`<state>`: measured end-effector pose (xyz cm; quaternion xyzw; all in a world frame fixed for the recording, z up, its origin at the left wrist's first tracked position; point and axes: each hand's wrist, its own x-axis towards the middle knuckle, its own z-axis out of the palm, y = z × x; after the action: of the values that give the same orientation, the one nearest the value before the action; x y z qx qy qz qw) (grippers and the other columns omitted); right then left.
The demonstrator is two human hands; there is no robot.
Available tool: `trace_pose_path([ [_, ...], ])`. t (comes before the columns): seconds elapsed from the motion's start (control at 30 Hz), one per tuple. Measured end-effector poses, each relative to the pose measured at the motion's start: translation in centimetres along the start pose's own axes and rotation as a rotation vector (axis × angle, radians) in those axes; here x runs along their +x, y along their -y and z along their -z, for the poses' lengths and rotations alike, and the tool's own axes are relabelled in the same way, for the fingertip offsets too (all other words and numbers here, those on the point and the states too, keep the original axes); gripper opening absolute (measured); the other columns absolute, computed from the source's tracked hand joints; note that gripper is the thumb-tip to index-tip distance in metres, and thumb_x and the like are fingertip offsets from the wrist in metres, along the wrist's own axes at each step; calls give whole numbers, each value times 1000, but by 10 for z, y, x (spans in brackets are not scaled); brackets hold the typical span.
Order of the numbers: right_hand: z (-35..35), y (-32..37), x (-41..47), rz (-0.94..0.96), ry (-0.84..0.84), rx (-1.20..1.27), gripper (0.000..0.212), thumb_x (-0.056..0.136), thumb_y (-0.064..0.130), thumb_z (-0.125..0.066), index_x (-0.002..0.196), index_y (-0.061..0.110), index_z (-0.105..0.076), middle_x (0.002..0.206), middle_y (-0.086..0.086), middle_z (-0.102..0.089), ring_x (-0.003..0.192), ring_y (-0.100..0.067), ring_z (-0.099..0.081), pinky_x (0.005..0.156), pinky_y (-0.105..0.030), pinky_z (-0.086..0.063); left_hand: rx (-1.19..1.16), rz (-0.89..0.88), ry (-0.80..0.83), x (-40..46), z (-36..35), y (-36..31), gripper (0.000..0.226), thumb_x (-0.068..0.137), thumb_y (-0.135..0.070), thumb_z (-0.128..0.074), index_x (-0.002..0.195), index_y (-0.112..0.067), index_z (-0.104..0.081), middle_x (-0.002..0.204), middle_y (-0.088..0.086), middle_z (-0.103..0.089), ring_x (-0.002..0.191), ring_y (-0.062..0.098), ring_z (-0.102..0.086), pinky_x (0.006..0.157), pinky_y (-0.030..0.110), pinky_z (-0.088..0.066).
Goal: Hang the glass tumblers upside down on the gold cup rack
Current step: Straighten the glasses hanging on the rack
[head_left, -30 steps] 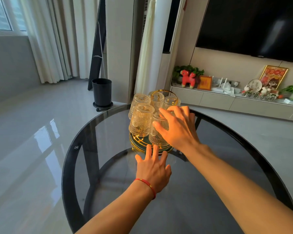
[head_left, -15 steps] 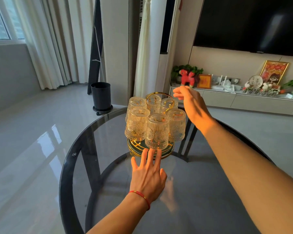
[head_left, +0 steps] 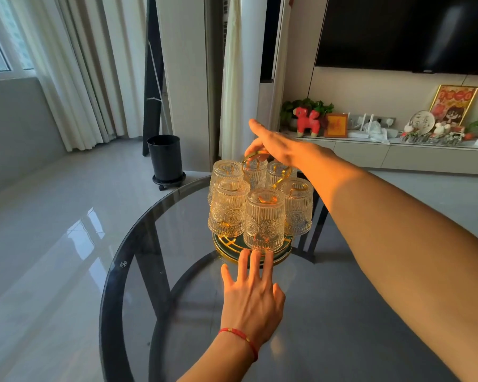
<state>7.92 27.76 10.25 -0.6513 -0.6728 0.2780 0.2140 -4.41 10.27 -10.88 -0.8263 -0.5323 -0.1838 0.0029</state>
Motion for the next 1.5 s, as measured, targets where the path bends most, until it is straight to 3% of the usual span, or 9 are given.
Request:
trace_pose_path([
  [0.23,-1,-9,6,27,12,35,93,100,69,-2,128,12,-71,146,-13,-57,134,-26,-51,120,-54,-21,4,4,-6,1,-1,0,64,93,-44,-44,150,-16,-38,147,14,-48,140,39,-38,103,71,-39],
  [0.37,-1,-8,7,11,35,0,96,98,70,0,132,13,-69,159,-14,-44,150,-29,-33,122,-55,-10,-6,10,0,1,-1,-1,64,94,-45,-39,151,-18,-35,151,13,-45,142,39,-35,105,71,-36],
  [0.6,1,-4,6,9,81,-12,100,96,73,2,133,13,-68,163,-10,-39,155,-28,-22,122,-59,2,-8,9,-1,1,-1,1,65,94,-46,-36,152,-18,-32,152,13,-42,143,38,-32,106,71,-34],
  [0.7,3,-5,8,20,76,-18,100,94,76,-1,134,13,-67,163,-10,-37,154,-28,-25,124,-59,-1,-12,6,-2,1,0,1,64,94,-45,-36,152,-18,-32,152,13,-42,143,38,-32,106,70,-34],
  [0.83,5,-11,7,62,-38,-1,96,95,76,-6,123,16,-74,149,-10,-58,141,-26,-48,119,-53,-21,-12,2,-13,0,1,0,64,93,-45,-40,150,-17,-36,149,14,-46,141,39,-37,103,71,-37],
  [0.93,3,-14,4,70,-35,-31,95,95,76,-6,121,15,-75,136,-9,-67,133,-24,-54,114,-50,-27,-15,1,-16,0,1,0,64,92,-44,-42,150,-16,-37,149,14,-46,140,39,-38,102,71,-38],
  [1.03,2,-13,-1,65,-43,-30,94,97,73,-7,125,13,-73,137,-9,-66,131,-22,-54,108,-46,-28,-17,6,-19,1,1,0,63,92,-44,-44,149,-17,-37,148,14,-46,140,39,-38,102,71,-38],
  [1.27,0,-11,-5,45,-49,-51,93,97,73,-6,128,14,-72,146,-11,-59,139,-29,-48,116,-54,-24,-2,3,-37,1,-1,1,63,90,-45,-49,145,-16,-44,144,15,-52,135,41,-45,98,72,-43],
  [1.5,-1,-13,0,-14,-64,-111,100,88,84,-5,116,21,-78,160,-12,-43,147,-33,-37,120,-63,-16,-1,10,-34,2,-3,1,63,91,-46,-47,146,-17,-42,146,15,-51,137,41,-43,100,72,-41],
])
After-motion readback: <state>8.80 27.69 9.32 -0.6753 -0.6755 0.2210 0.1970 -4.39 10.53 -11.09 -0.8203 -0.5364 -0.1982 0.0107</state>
